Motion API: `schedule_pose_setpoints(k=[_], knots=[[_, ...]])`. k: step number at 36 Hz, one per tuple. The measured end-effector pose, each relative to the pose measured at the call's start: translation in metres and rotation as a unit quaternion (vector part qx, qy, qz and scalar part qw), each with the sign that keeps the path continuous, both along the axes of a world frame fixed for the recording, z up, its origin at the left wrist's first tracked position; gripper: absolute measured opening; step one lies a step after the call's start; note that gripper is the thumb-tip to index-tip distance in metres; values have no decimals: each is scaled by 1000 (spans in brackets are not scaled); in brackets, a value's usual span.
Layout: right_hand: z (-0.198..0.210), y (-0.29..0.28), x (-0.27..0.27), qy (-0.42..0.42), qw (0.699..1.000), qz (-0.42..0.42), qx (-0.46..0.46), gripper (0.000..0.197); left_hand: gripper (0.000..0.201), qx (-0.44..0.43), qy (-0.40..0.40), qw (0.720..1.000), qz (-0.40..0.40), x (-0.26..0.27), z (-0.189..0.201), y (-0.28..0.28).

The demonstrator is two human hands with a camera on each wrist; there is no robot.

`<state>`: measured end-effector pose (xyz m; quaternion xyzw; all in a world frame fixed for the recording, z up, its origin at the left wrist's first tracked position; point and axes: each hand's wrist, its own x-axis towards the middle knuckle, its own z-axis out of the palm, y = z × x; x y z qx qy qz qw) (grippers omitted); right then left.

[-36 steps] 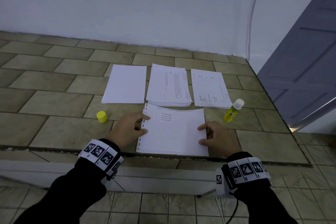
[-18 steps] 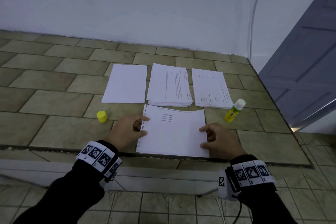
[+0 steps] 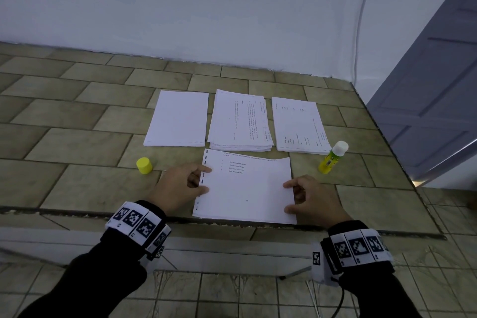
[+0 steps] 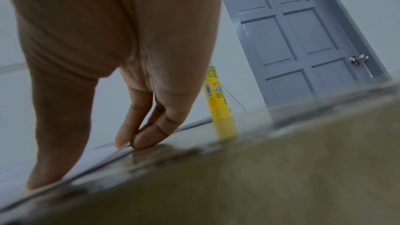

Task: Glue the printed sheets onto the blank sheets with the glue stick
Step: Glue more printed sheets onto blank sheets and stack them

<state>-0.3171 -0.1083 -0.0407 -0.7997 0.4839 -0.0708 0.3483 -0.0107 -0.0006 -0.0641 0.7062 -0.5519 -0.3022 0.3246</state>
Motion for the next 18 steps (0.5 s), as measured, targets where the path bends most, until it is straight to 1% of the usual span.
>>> schedule_pose_setpoints(k=[18], knots=[[7, 5, 1, 5, 1000, -5, 11, 52, 41, -2, 1, 1000, 3, 1, -4, 2]])
